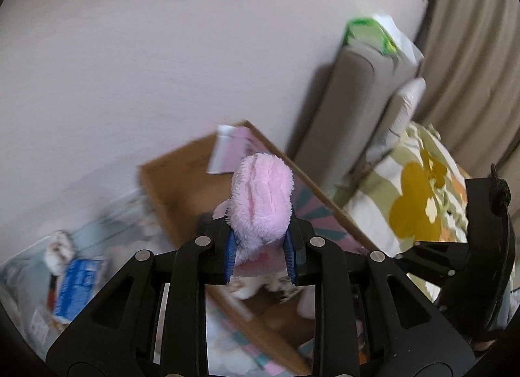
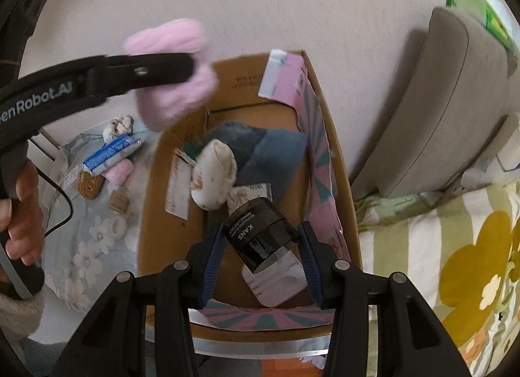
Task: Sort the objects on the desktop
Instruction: 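Carry the pink sock and black jar into the box and open both tools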
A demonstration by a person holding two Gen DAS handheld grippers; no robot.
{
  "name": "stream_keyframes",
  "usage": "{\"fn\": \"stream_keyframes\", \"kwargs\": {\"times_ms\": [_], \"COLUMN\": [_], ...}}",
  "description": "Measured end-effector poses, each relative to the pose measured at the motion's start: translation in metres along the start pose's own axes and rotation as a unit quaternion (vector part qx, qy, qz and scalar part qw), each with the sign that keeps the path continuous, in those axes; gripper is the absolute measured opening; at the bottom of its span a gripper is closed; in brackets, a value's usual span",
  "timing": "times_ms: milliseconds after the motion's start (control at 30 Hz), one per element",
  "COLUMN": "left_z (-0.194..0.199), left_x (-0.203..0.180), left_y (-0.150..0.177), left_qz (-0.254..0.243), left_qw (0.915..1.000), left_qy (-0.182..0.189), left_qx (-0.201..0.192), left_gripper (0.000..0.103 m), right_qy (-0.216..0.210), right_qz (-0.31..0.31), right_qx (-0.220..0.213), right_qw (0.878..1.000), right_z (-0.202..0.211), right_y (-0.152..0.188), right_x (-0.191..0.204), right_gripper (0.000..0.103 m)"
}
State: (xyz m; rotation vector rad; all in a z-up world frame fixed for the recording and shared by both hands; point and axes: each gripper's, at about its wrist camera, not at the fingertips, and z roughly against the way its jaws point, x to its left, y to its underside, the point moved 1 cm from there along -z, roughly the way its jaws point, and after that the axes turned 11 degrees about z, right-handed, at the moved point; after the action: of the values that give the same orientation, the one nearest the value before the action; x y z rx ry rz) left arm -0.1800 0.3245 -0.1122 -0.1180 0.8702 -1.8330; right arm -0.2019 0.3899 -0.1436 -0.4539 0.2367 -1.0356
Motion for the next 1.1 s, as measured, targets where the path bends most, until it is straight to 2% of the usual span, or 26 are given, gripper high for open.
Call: {"fn": "stream_keyframes", "kwargs": {"times_ms": [133, 300, 433, 700, 800, 833, 867, 900, 933, 1000, 1100], "left_z": [-0.028, -0.047, -0.051, -0.054, -0.054, -0.054, -0.054, -0.054, -0.053, -0.047, -0.041], "left_x": [-0.018, -0.017, -0.008, -0.005, -0.004, -0.002, -0.001, -0.001, 0.000, -0.001, 0.000], "left_y": [0.007, 0.018, 0.024, 0.027, 0.026, 0.025, 0.025, 0.024, 0.024, 0.022, 0.020], "left_qz": [-0.010, -0.009, -0.007, -0.013, -0.007, -0.001, 0.002, 0.003, 0.001, -0.001, 0.001], "left_qw": [0.9997, 0.9986, 0.9974, 0.9966, 0.9958, 0.9953, 0.9949, 0.9948, 0.9951, 0.9966, 0.9968], "left_qy": [-0.003, -0.016, -0.026, -0.027, -0.027, -0.028, -0.030, -0.032, -0.032, -0.031, -0.027], "left_qx": [0.023, 0.050, 0.067, 0.076, 0.087, 0.093, 0.096, 0.097, 0.094, 0.077, 0.075], "left_gripper": [0.021, 0.021, 0.021, 0.021, 0.025, 0.030, 0.036, 0.062, 0.100, 0.102, 0.102], "right_qy": [-0.013, -0.032, -0.038, -0.046, -0.033, -0.028, -0.029, -0.032, -0.040, -0.040, -0.030], "right_qz": [0.006, 0.015, 0.021, 0.035, 0.043, 0.046, 0.048, 0.049, 0.049, 0.049, 0.053], "right_qx": [0.012, 0.032, 0.044, 0.044, 0.038, 0.032, 0.027, 0.023, 0.020, 0.014, 0.017], "right_qw": [1.000, 0.999, 0.998, 0.997, 0.998, 0.998, 0.998, 0.998, 0.998, 0.998, 0.998], "right_z": [-0.011, -0.024, -0.031, -0.035, -0.034, -0.032, -0.030, -0.028, -0.027, -0.024, -0.024], "right_y": [0.002, 0.003, 0.001, -0.004, -0.005, -0.004, -0.004, -0.004, -0.004, -0.004, -0.004], "right_x": [-0.006, -0.013, -0.017, -0.016, -0.014, -0.014, -0.013, -0.013, -0.013, -0.010, -0.009], "right_gripper": [0.042, 0.042, 0.042, 0.042, 0.043, 0.046, 0.059, 0.071, 0.074, 0.077, 0.077]}}
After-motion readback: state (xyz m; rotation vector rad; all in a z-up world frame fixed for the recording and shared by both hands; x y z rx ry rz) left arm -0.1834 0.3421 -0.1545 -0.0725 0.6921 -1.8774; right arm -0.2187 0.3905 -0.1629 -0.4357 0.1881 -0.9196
